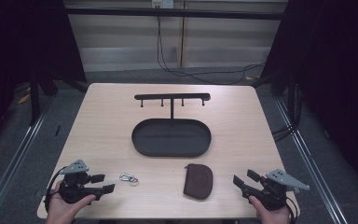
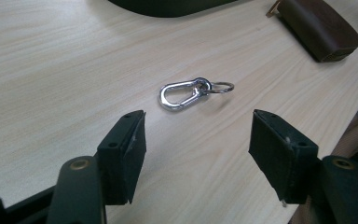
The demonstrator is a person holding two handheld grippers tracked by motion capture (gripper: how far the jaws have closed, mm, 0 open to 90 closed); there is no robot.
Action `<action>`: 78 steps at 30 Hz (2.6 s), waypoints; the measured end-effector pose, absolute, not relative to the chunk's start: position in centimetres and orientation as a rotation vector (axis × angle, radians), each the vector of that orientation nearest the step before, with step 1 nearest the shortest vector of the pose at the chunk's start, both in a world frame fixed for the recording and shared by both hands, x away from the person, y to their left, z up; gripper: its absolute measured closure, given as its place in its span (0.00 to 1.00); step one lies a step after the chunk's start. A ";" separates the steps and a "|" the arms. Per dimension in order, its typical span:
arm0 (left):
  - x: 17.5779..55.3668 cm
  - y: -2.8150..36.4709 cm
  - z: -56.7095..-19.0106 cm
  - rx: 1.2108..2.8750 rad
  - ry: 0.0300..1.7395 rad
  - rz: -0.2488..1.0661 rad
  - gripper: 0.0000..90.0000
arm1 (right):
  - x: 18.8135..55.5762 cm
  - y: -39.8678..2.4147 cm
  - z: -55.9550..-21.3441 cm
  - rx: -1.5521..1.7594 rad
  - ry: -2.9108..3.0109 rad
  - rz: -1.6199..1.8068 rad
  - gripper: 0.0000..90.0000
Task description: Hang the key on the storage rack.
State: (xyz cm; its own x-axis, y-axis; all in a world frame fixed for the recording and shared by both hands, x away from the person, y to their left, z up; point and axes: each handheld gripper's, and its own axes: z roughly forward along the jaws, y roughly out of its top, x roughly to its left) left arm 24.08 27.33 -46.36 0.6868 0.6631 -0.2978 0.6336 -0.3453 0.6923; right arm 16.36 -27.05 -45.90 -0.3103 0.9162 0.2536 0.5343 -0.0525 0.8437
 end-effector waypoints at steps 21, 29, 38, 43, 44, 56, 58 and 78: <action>23.9 26.5 -46.1 2.125 0.905 -0.002 0.50 | 16.7 -26.7 -46.2 1.557 1.894 1.281 0.31; 25.5 25.1 -44.8 2.208 0.867 0.032 0.49 | 17.0 -26.6 -46.4 1.563 1.922 1.271 0.30; 26.4 23.5 -43.9 2.332 0.783 0.055 0.48 | 17.0 -26.5 -46.5 1.558 1.943 1.276 0.30; 27.0 22.9 -43.1 2.410 0.709 0.050 0.55 | 17.2 -26.3 -46.6 1.557 1.957 1.272 0.29; 27.1 22.8 -42.9 2.430 0.691 0.058 0.56 | 17.2 -26.3 -46.6 1.552 1.960 1.274 0.29; 28.8 21.3 -42.4 2.529 0.699 0.014 0.55 | 17.3 -26.1 -46.7 1.542 2.002 1.263 0.29; 29.2 21.0 -42.7 2.547 0.710 -0.002 0.55 | 17.4 -26.0 -46.7 1.542 2.008 1.254 0.29; 30.7 18.5 -44.7 2.697 0.642 -0.095 0.57 | 17.4 -26.0 -46.8 1.551 2.010 1.255 0.29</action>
State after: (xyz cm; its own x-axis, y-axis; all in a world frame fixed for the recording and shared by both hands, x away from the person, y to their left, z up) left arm 30.73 18.48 -44.69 0.8942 0.4227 -0.1478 0.4474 -0.8297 0.3337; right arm 17.43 -26.04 -46.82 -0.3667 0.8939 0.2578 0.6242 0.0310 0.7807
